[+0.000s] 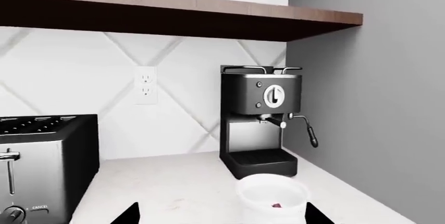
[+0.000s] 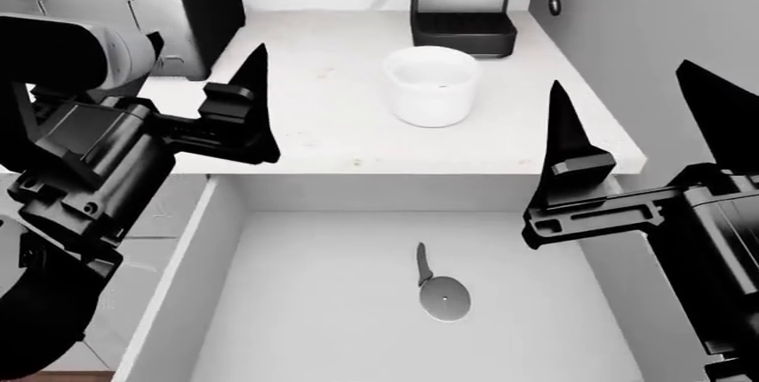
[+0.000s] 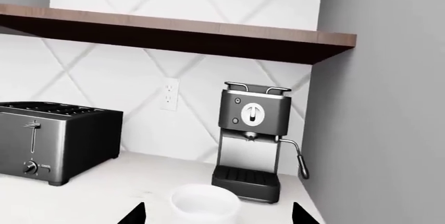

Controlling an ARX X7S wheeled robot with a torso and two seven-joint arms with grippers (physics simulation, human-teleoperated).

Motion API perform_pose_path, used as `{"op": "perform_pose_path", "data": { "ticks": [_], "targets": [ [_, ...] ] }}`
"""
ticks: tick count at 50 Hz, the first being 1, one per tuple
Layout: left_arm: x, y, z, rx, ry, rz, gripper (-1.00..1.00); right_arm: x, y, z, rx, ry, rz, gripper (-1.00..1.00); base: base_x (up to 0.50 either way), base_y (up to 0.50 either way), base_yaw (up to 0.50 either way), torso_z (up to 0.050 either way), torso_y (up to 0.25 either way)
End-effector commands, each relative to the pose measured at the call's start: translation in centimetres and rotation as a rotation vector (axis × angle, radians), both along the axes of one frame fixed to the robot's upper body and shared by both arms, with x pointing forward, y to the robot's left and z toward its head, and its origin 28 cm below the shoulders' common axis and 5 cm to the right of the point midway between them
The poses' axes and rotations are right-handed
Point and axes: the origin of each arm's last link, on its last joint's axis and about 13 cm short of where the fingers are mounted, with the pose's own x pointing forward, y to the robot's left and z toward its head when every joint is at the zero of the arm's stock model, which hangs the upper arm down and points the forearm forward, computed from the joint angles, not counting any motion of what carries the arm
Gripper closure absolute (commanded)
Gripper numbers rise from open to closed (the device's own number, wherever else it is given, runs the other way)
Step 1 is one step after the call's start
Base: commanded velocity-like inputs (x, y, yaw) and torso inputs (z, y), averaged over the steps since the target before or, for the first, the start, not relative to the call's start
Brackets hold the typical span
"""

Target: Place the bar in the bowl and close the drawer.

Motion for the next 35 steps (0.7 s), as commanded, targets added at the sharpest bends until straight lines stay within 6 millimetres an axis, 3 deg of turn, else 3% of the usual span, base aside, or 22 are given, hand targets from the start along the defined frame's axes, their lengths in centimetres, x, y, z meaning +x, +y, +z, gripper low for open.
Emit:
{"op": "perform_pose_path", "data": {
  "ticks": [1,35],
  "targets": [
    [0.31,-0.36,0.57,-0.011,-0.053,-0.024,-1.00,0.10,0.05,0.22,0.019,-0.027,0.000,-1.00,0.00,0.50,0.00,0.000,0.000],
    [0.36,-0.29,0.80,-0.016,-0.049,-0.021,-1.00,0.07,0.22,0.41,0.013,-0.032,0.011,-1.00,0.00,0.50,0.00,0.000,0.000]
  ]
}}
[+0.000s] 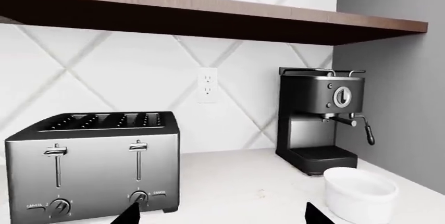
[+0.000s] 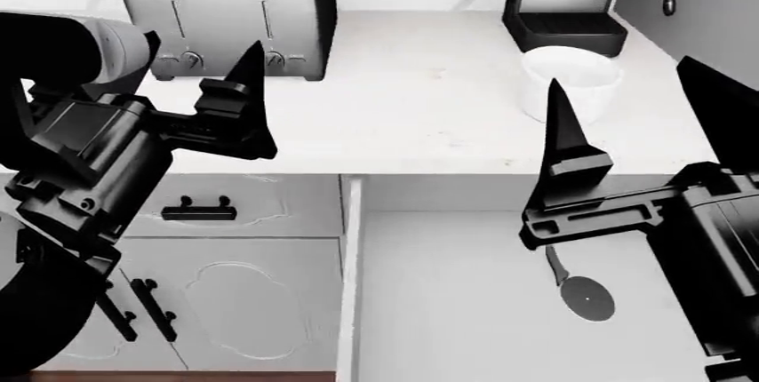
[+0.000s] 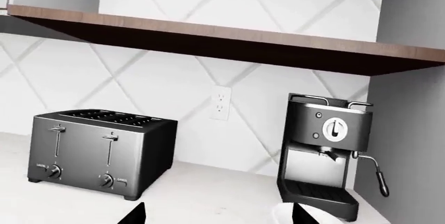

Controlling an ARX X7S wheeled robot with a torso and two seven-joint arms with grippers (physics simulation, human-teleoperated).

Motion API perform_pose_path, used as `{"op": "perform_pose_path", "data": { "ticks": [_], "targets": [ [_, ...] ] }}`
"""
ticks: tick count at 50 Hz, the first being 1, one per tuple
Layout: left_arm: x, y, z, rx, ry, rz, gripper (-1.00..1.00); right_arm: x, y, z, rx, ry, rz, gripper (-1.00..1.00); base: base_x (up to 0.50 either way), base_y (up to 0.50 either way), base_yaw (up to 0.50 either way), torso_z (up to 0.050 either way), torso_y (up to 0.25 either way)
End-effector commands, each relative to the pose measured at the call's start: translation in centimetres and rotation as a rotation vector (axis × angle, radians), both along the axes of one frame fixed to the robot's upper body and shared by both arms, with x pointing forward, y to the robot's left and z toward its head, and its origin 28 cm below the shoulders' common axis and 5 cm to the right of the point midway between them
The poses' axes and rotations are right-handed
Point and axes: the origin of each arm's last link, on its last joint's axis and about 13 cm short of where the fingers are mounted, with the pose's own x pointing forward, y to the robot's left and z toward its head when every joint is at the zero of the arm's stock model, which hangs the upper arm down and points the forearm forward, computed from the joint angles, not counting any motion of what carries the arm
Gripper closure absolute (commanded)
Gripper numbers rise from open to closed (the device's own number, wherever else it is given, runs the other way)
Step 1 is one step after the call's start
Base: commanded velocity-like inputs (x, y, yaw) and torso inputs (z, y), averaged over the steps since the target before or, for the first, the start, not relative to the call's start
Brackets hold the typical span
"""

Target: Place the bar in the bowl and close the drawer.

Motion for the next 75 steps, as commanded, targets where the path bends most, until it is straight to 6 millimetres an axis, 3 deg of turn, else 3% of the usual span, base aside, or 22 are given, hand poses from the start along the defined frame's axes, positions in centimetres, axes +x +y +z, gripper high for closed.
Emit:
{"op": "perform_pose_path", "data": {
  "ticks": [1,41,59,75],
  "targets": [
    [0.2,-0.4,0.8,-0.006,-0.053,-0.027,-1.00,0.2,0.1,0.3,0.029,-0.019,0.011,-1.00,0.00,0.50,0.00,0.000,0.000],
    [0.2,0.0,1.0,-0.013,-0.056,-0.008,-1.00,0.2,0.2,0.6,0.027,-0.025,0.013,-1.00,0.00,0.50,0.00,0.000,0.000],
    [0.0,0.6,3.7,0.034,-0.088,0.012,-1.00,-0.2,-1.1,4.2,0.001,-0.069,-0.060,-1.00,0.00,0.00,0.00,0.000,0.000],
    [0.0,0.4,3.9,0.052,-0.092,0.009,-1.00,-0.3,-1.2,4.7,0.010,-0.078,-0.065,-1.00,0.00,0.00,-0.32,0.000,0.000]
  ]
}}
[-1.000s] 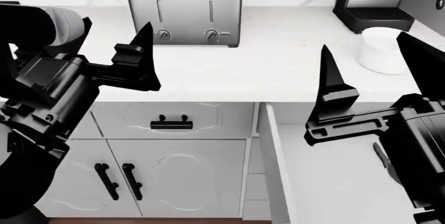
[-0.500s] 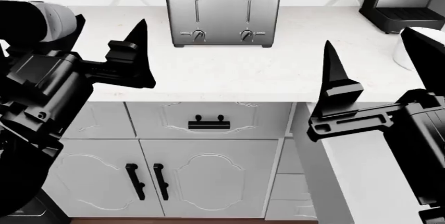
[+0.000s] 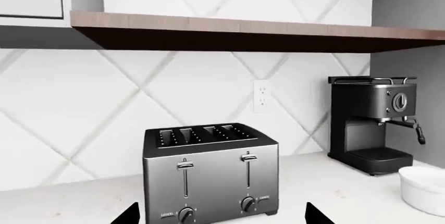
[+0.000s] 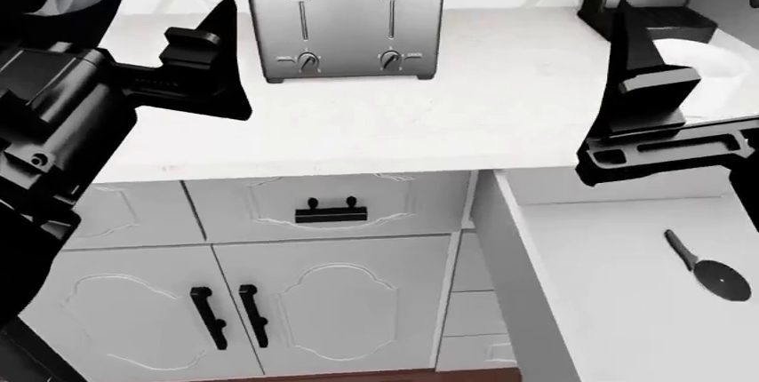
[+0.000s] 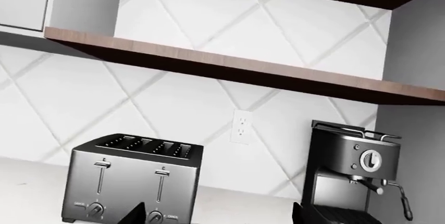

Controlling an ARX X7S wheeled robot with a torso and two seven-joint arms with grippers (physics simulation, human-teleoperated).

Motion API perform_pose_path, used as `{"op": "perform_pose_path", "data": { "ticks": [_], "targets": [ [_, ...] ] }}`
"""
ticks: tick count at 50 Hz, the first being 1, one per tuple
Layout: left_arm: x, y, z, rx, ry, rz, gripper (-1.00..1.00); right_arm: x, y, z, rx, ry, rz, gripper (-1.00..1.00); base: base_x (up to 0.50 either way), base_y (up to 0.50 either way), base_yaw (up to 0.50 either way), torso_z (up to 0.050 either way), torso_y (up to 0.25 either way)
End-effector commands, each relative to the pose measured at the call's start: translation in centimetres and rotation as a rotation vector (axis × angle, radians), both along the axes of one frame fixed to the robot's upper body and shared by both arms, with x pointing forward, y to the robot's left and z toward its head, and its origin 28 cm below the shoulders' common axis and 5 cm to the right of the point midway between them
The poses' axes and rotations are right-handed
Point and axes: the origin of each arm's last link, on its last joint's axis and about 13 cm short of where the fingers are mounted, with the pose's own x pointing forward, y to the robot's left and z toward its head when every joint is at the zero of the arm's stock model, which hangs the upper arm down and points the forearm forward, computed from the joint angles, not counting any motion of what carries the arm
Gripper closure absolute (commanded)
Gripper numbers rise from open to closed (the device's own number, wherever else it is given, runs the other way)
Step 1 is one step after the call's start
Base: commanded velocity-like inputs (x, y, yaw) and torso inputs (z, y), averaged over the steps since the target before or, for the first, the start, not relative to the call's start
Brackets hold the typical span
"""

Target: Place the bar in the bowl and close the drawer.

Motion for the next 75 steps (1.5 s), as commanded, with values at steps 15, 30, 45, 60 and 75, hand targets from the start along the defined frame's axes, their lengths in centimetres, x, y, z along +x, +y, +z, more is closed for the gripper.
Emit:
{"op": "perform_pose_path", "data": {
  "ticks": [15,30,45,60,75],
  "targets": [
    [-0.01,-0.70,0.86,0.021,-0.055,-0.041,-1.00,-0.13,-0.23,0.63,0.038,-0.035,0.008,-1.00,0.00,0.00,-0.50,0.000,0.000],
    [0.11,-0.69,0.58,0.019,-0.048,-0.045,-1.00,-0.01,-0.22,0.49,0.040,-0.032,0.007,-1.00,0.00,0.00,-0.50,0.000,0.000],
    [0.11,-0.76,0.36,0.021,-0.044,-0.046,-1.00,0.02,-0.24,0.31,0.044,-0.029,0.007,-1.00,0.00,0.00,-0.50,0.000,0.000],
    [0.10,-0.77,0.26,0.021,-0.042,-0.048,-1.00,0.07,-0.26,0.30,0.046,-0.029,0.006,-1.00,0.00,0.00,-0.50,0.000,0.000],
    [0.07,-0.81,0.15,0.023,-0.038,-0.050,-1.00,0.02,-0.32,0.29,0.052,-0.030,0.006,-1.00,0.00,0.00,-0.50,0.000,0.000]
  ]
}}
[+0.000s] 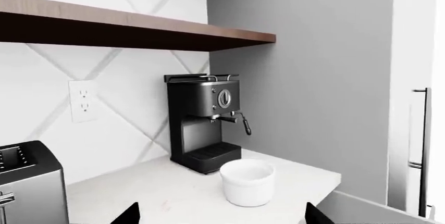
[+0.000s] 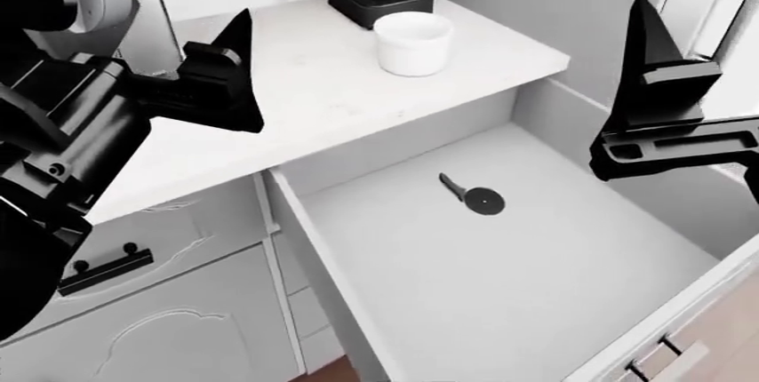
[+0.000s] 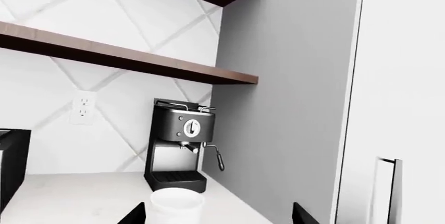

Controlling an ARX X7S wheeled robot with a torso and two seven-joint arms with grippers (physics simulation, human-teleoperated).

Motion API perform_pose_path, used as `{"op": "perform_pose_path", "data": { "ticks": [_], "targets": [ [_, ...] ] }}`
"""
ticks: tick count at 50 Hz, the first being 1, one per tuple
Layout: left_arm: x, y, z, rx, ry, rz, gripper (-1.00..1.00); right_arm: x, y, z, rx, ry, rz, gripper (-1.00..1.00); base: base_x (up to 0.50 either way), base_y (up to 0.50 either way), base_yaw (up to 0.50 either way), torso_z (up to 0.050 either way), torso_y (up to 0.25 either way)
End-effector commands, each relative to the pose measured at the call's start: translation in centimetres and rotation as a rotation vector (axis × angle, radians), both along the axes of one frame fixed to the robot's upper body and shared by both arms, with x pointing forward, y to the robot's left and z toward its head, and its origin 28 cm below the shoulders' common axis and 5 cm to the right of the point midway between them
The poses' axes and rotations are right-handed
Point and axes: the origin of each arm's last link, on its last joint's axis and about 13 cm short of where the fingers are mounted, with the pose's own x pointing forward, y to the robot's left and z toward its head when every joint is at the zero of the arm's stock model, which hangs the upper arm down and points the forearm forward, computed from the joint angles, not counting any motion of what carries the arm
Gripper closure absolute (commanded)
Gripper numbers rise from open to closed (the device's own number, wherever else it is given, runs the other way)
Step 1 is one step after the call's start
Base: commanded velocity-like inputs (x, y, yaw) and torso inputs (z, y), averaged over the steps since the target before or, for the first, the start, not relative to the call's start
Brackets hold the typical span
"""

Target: Place the bar in the bowl and close the drawer.

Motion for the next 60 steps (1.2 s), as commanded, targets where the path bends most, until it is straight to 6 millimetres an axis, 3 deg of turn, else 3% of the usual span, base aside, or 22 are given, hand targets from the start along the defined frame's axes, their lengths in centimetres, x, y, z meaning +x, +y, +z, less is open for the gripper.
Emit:
{"op": "perform_pose_path", "data": {
  "ticks": [1,8,21,38,60],
  "targets": [
    [0.1,-0.4,0.6,-0.001,-0.050,-0.029,-1.00,0.1,0.0,0.3,0.028,-0.026,0.019,-1.00,0.00,0.00,-0.50,0.000,0.000],
    [0.1,-0.5,0.7,-0.004,-0.050,-0.031,-1.00,0.1,0.0,0.3,0.032,-0.023,0.014,-1.00,0.00,0.00,-0.50,0.000,0.000],
    [0.1,-0.5,0.9,-0.007,-0.052,-0.031,-1.00,0.1,0.1,0.3,-0.026,-0.028,-0.007,-1.00,0.00,0.00,-0.01,0.000,0.000],
    [0.2,-0.4,0.9,0.009,-0.054,-0.029,-1.00,0.0,0.0,0.5,-0.045,-0.034,-0.025,-1.00,0.27,0.41,0.00,0.000,0.000],
    [0.5,0.1,3.5,0.051,-0.090,0.002,-1.00,0.0,-1.3,5.0,0.007,-0.020,-0.095,-1.00,0.00,0.00,0.00,0.000,0.000]
  ]
}}
